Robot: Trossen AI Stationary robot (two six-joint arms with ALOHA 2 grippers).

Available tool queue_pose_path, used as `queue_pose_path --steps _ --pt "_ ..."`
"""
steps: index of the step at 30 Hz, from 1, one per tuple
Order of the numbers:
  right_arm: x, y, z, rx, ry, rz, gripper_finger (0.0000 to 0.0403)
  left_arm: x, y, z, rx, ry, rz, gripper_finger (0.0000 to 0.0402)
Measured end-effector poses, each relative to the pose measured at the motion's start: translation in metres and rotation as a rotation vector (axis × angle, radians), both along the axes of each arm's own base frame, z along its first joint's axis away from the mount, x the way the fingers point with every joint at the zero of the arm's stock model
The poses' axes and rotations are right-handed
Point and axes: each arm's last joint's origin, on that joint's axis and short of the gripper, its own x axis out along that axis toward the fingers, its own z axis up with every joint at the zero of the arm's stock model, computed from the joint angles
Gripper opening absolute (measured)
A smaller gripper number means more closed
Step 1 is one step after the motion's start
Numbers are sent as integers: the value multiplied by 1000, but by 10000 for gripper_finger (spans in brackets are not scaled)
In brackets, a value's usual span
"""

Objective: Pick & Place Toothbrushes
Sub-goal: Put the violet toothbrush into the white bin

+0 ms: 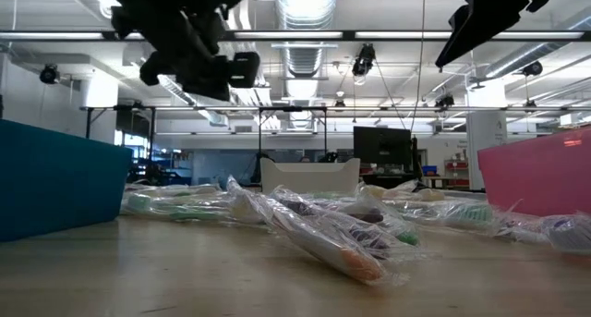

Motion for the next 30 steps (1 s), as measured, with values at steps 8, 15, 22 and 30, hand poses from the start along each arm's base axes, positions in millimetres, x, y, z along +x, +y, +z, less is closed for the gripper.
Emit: queue_pose_path --steps 8,15,22,30 --pt "-1 0 -19 -7 41 1 274 11 28 -2 -178 -19 -59 53" --pt "-3 0 -30 4 65 -17 286 3 50 -14 -302 -72 -23 109" --pt "-3 0 -30 2 66 -16 295 -2 57 -24 -397 -118 -6 165" --pt "-2 0 -30 5 60 -18 279 -1 55 -26 -485 -159 -35 157"
